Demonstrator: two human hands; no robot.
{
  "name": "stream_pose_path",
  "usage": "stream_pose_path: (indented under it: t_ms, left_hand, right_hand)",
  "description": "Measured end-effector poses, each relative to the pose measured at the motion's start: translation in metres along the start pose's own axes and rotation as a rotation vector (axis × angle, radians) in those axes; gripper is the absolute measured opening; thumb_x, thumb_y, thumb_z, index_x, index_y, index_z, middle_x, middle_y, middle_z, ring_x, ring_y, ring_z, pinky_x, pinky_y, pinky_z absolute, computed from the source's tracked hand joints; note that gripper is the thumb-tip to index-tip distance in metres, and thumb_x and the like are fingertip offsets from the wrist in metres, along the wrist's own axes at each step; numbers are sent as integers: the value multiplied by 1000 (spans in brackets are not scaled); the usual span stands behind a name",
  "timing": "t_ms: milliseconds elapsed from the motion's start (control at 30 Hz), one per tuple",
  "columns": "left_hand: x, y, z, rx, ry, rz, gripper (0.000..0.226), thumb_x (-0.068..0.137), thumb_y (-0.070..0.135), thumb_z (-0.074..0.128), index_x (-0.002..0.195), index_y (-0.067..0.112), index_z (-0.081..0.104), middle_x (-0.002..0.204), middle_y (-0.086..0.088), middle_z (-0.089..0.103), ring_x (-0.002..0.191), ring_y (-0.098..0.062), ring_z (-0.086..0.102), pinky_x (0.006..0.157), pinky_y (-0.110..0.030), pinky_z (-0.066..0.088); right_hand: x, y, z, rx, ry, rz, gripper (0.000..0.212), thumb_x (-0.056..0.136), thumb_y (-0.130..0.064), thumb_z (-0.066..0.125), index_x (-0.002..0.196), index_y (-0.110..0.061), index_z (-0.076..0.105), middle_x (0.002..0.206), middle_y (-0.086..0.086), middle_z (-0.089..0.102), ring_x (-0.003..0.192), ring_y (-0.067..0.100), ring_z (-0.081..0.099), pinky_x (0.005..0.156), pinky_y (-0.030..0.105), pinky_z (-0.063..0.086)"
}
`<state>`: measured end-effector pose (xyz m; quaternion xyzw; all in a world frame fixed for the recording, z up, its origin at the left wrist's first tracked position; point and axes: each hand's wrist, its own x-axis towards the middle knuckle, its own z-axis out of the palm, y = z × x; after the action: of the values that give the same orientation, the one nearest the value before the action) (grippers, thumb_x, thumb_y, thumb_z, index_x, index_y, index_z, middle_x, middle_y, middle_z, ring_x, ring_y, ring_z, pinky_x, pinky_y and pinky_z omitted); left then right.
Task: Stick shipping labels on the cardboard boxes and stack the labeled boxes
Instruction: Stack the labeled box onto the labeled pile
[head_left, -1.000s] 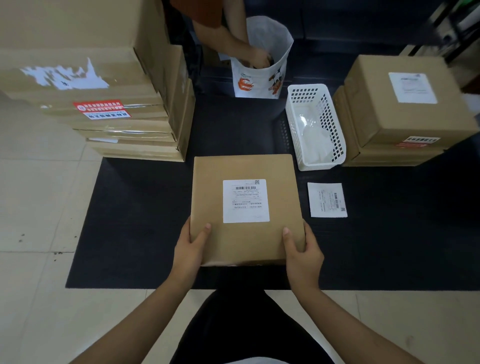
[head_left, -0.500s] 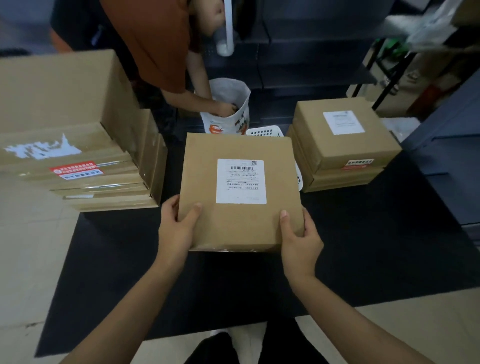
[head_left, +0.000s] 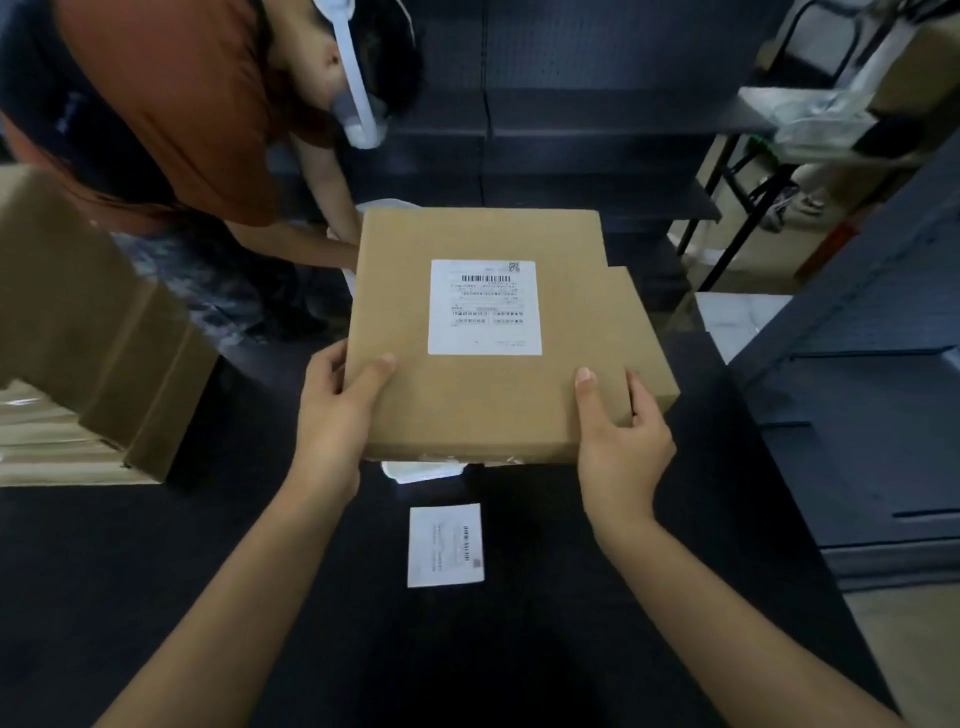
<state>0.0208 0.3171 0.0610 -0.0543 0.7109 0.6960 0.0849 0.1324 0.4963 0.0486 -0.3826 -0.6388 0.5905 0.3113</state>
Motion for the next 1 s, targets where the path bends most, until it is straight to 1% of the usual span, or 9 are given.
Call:
stream_pose_path:
  t_ms: [33, 100, 167, 233, 333, 500, 600, 867, 1000]
  left_hand:
    - [3, 3, 19, -10, 5, -6, 45, 86, 30, 67, 127, 22, 50, 117, 8, 61, 99, -6, 61, 77, -25, 48]
    - [12, 7, 53, -19, 8, -18, 44, 85, 31, 68, 125, 22, 51, 116, 6, 62, 98, -7, 62, 80, -27, 50]
    - [22, 11, 83, -19, 8, -32, 44, 85, 32, 68, 125, 22, 52, 113, 8, 62, 93, -4, 62, 75, -23, 49]
    - [33, 14, 110, -12, 2, -39, 39, 87, 31, 66, 122, 23, 52, 106, 12, 61, 88, -1, 60, 68, -19, 45]
    - [48, 12, 140, 30, -23, -56, 34, 89, 29, 63, 120, 24, 49, 98, 16, 57, 85, 2, 56, 65, -17, 43]
    - [62, -9, 161, 42, -42, -139, 40, 89, 29, 62, 126, 19, 52, 108, 9, 63, 90, -2, 60, 66, -18, 44]
    - [66, -20, 163, 47, -25, -147, 39, 88, 29, 62, 126, 21, 54, 111, 7, 65, 94, -7, 63, 70, -21, 47]
    - [76, -29, 169, 23, -14, -129, 38, 85, 34, 67, 120, 22, 61, 111, 7, 69, 98, -10, 66, 85, -29, 54]
    - [78, -31, 171, 18, -1, -136, 37, 84, 35, 68, 119, 24, 62, 109, 7, 69, 98, -11, 67, 86, -30, 53]
  right_hand:
    - [20, -2, -7, -10, -1, -3, 48, 87, -40, 67, 131, -25, 55, 104, -28, 58, 93, -15, 55, 79, 7, 43]
    - [56, -5, -17, -51, 10, -18, 51, 84, -46, 66, 129, -23, 59, 113, -15, 64, 101, -1, 60, 89, 21, 50]
    - [86, -7, -24, -80, 11, -9, 47, 84, -47, 66, 124, -23, 62, 107, -15, 66, 97, 1, 62, 89, 27, 53]
    - [113, -6, -29, -90, 10, 13, 40, 85, -45, 66, 120, -24, 64, 98, -19, 65, 90, -2, 61, 84, 24, 53]
    - [144, -2, -31, -110, 18, 42, 40, 86, -44, 65, 120, -22, 64, 95, -21, 63, 88, -4, 60, 82, 22, 52]
    - [169, 15, -33, -169, 0, 92, 30, 87, -41, 65, 112, -24, 66, 92, -21, 64, 86, -3, 60, 83, 25, 52]
    - [175, 21, -30, -191, 8, 95, 23, 85, -40, 67, 106, -31, 65, 88, -23, 64, 83, -5, 61, 83, 25, 52]
    - [183, 23, -28, -165, 24, 123, 44, 82, -45, 70, 121, -25, 63, 94, -23, 61, 91, -4, 59, 86, 24, 50]
    - [187, 22, -31, -158, 5, 123, 42, 82, -44, 71, 119, -26, 63, 92, -25, 59, 87, -6, 57, 76, 14, 46]
